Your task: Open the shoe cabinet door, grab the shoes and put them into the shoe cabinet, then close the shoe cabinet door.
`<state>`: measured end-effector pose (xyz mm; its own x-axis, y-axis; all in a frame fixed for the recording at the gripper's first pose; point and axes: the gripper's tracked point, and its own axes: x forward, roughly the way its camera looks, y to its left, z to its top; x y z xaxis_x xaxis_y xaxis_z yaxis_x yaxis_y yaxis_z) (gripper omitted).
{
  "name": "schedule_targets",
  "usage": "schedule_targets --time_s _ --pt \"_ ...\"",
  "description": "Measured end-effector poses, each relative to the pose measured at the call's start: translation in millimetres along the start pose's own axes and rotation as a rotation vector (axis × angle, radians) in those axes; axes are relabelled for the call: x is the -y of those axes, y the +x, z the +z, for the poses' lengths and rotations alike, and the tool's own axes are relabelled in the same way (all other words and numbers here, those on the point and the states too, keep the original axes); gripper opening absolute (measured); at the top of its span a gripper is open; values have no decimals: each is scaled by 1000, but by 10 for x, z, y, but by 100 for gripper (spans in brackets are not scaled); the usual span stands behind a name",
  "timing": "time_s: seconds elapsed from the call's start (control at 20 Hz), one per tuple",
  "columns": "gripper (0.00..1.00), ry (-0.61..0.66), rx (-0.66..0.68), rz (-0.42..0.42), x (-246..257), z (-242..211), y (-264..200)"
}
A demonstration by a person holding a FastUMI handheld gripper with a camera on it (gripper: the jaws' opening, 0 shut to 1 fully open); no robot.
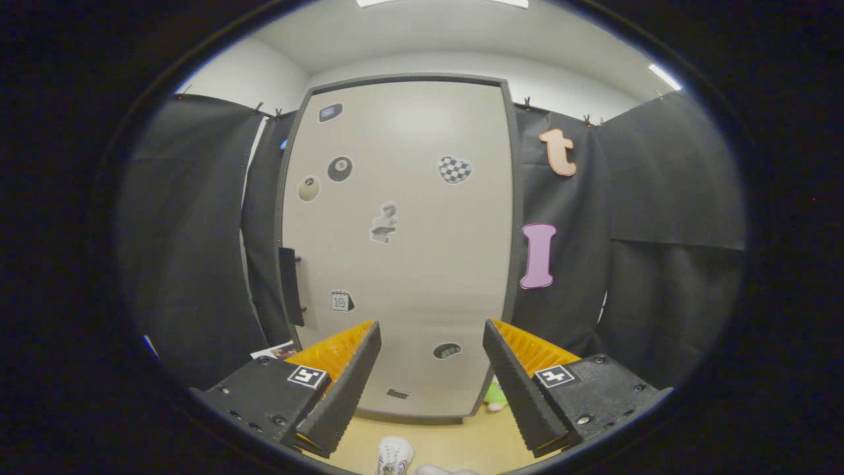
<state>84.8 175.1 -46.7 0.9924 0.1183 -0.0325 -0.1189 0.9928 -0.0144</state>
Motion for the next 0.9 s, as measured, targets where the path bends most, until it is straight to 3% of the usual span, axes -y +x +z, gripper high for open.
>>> schedule_targets --time_s 0.4,0.65,0.8,0.9 --pt "99 31 2 151 -1331 11 732" --pt "99 13 9 166 -1788 45 1082" --pt "99 3 -11 135 -1828 -23 1284" --pt "92 22 -50 140 -1865 -132 1369"
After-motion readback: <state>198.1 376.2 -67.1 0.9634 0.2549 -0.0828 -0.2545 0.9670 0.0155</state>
